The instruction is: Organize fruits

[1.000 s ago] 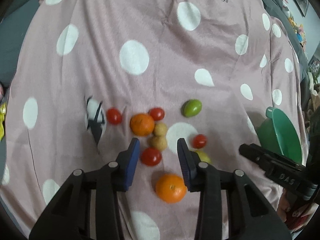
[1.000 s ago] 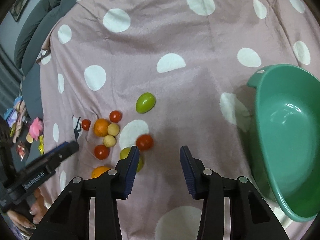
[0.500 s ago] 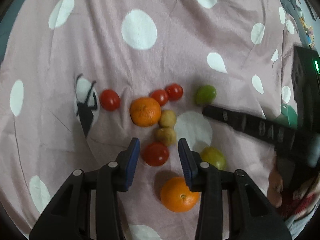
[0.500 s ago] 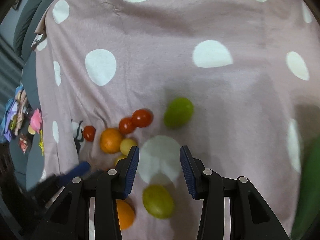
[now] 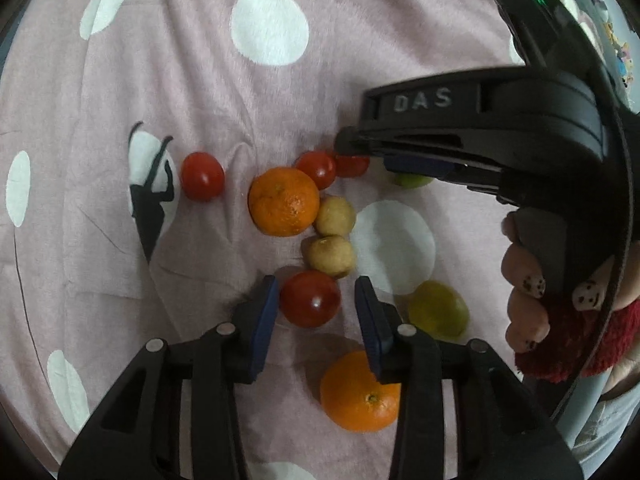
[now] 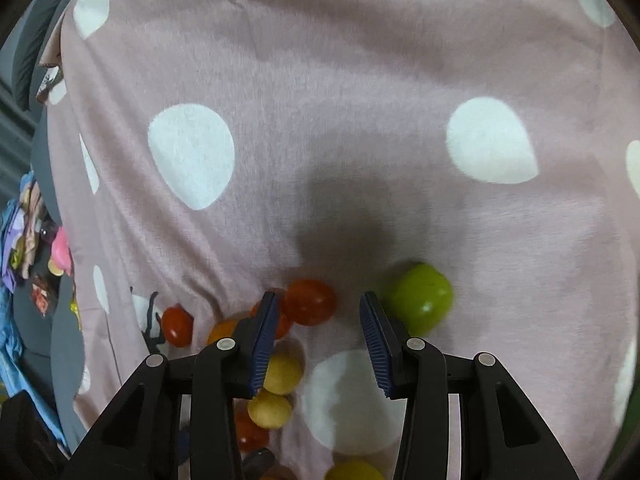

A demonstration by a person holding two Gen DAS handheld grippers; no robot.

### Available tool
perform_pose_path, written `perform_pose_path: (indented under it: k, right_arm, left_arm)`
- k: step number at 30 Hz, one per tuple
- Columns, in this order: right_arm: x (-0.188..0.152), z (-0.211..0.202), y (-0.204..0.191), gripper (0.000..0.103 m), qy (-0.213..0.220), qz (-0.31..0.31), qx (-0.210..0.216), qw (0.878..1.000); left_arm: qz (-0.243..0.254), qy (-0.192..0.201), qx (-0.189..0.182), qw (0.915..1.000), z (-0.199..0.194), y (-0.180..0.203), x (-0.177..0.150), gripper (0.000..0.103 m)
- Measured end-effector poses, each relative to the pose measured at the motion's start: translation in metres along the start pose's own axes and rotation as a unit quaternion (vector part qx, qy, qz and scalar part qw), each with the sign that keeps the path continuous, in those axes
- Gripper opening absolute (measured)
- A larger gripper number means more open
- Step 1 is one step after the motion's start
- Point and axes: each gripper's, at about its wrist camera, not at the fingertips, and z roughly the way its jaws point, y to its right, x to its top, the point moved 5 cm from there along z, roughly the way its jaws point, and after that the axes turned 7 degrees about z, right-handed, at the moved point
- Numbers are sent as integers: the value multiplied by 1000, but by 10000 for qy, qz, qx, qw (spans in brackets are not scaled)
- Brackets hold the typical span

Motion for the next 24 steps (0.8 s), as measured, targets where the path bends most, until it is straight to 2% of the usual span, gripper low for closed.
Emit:
perform_pose_path:
  k: [2,5,7,8,12,15,20,24]
  right_arm:
    - [1,5,-4,45,-31,-27,36,10000]
    - [2,12,-12,45,-42,-165,-33,9998]
    - [3,13,-13,40,-38,-168,-24,9998]
    - [3,12,-12,31,-5,-195,-93,9998]
    - [-2,4,-4,31,-45,-184,-71,9998]
    - [-9,-12,-1,31,125,-233,-166,9995]
    - [-33,-62,9,31,508,-119,38,9986]
    - [-55,-91,16,31,800,-54,-3,9968]
  left_arm:
    - [-25,-24,88,10000,9,5,4,31]
    - [-99,-27,49,9999,15,1,6,31]
    - [-88,-5,67,9999,16,1,7,30]
    - [-60,8,97,9999,16,3,8,30]
    - [-63,11,8,10000,16,7,9,30]
    - [-87,127,-50,9999,8,6,8,30]
    - [-154,279,-121,9994,-9,-1,5,30]
    - [-127,412,-145,9990,-25,-4,3,30]
